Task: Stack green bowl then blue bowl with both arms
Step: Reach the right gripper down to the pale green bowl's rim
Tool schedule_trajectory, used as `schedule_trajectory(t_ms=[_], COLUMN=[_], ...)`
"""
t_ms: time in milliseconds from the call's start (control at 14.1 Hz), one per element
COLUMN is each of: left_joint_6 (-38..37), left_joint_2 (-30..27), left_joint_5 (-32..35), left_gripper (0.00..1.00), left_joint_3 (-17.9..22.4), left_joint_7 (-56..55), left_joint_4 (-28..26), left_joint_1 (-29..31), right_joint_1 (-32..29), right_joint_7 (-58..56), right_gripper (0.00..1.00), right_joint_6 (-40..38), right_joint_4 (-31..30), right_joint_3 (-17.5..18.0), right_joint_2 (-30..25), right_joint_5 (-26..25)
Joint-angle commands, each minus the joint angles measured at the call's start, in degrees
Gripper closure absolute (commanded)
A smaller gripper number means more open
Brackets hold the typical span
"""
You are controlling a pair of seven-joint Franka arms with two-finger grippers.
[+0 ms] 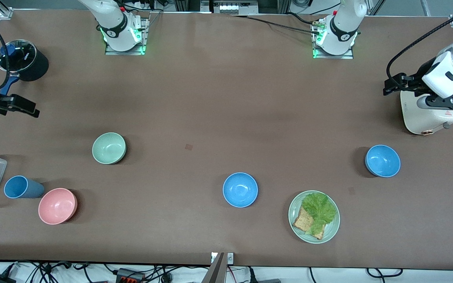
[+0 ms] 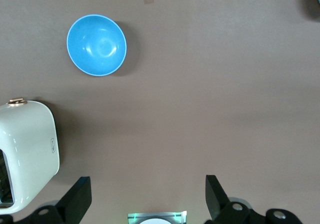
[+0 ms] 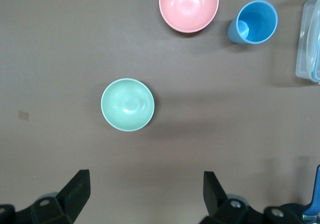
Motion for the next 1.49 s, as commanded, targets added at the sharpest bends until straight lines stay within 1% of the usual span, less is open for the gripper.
schedule_trajectory(t_ms=[0,142,355,497,568,852,994,1136,1207,1420], left_joint_6=[-1.75,-2.28,-2.37,-2.37,-2.37,-3.5,-3.34,-3.77,-3.77,-4.56], left_joint_2=[0.46,0.55,0.64,0.73,0.64,1.08,1.25,2.04,2.05,2.05], left_joint_5=[1.19,1.27,1.27,1.27,1.19,1.19,1.36,1.27,1.27,1.27], left_gripper=[0.0,0.0,0.0,0.0,0.0,0.0,0.0,0.0,0.0,0.0], left_joint_3=[-0.27,-0.18,-0.27,-0.27,-0.27,-0.27,-0.27,-1.06,-1.06,-0.89], left_joint_7=[-0.43,-0.43,0.0,0.18,0.1,0.27,0.1,-0.43,-0.52,-0.17], left_joint_4=[1.55,1.64,1.64,1.64,1.64,2.43,2.61,3.92,4.01,4.01], left_joint_1=[-0.04,0.14,0.14,0.22,0.05,-0.04,-0.21,-0.65,-0.65,0.05], right_joint_1=[0.07,0.07,0.07,-0.02,-0.11,0.06,1.29,2.52,2.61,2.53], right_joint_7=[-0.6,-0.95,-1.04,-1.04,-1.04,-1.39,-1.57,-1.48,-1.48,-1.48], right_gripper=[0.0,0.0,0.0,0.0,0.0,0.0,0.0,0.0,0.0,0.0], right_joint_6=[2.95,2.87,3.05,3.75,4.45,11.12,15.86,18.51,19.48,22.2], right_joint_4=[-7.4,-7.35,-7.08,-7.08,-7.08,-7.08,-7.17,-7.17,-7.17,-7.17], right_joint_3=[0.46,0.37,0.55,0.46,0.46,0.46,0.46,0.46,0.46,0.46], right_joint_2=[-5.8,-5.83,-5.74,-4.34,-2.77,8.56,14.97,20.43,22.71,27.21], right_joint_5=[-0.86,-0.95,-2.79,-2.79,-2.79,-2.88,-2.88,-2.88,-2.88,-2.79])
